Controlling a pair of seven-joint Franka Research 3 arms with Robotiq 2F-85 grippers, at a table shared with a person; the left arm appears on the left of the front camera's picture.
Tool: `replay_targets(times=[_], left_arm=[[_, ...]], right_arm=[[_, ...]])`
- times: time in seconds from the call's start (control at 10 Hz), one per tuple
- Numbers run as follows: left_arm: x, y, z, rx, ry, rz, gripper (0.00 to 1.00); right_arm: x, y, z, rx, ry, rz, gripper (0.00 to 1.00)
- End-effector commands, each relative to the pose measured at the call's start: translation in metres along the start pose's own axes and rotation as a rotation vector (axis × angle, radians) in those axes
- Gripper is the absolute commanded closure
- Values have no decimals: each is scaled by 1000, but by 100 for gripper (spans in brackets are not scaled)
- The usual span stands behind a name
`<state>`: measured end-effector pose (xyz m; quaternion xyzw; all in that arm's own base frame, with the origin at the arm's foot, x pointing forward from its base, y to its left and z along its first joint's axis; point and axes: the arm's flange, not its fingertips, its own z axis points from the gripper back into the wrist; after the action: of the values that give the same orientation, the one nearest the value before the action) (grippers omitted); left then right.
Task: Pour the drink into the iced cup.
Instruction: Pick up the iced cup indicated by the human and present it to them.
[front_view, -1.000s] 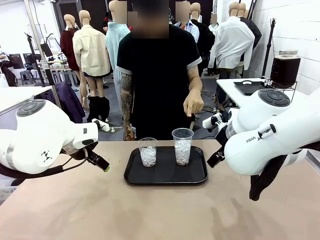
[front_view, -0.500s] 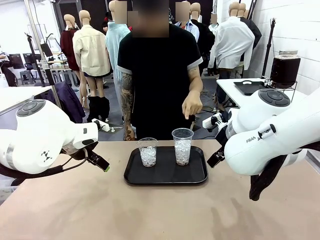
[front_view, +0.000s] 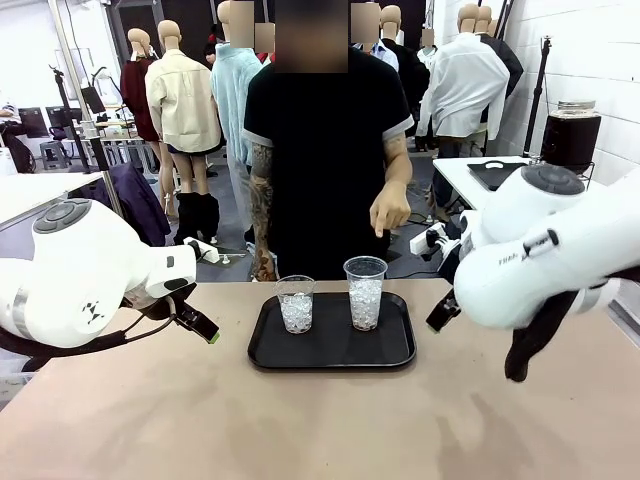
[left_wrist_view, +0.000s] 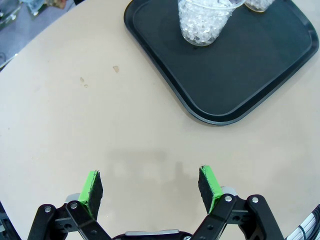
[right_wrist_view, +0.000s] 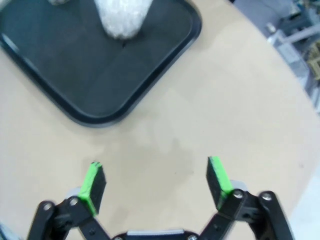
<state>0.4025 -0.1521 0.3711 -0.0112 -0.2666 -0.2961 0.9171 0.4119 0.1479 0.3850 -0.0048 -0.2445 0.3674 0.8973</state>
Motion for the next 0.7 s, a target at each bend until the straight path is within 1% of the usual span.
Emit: replay_targets(times=[0.0, 0.1, 0.3, 0.4, 0.5, 0.6], left_arm=[[0, 1, 0, 1, 0, 2, 0], [0, 1, 0, 1, 0, 2, 0], [0, 1, 0, 1, 0, 2, 0], [0, 1, 0, 1, 0, 2, 0], [0, 1, 0, 1, 0, 2, 0], [0, 1, 0, 1, 0, 2, 0]], right_arm=[[14, -47, 14, 72, 99, 168, 0], [20, -66, 17, 100, 128, 261, 0], [34, -106, 13, 138, 116, 429, 0], [40, -121, 8, 189, 97, 497, 0], [44, -133, 2, 210, 99, 438, 0], [47, -134, -2, 230, 46, 429, 0]])
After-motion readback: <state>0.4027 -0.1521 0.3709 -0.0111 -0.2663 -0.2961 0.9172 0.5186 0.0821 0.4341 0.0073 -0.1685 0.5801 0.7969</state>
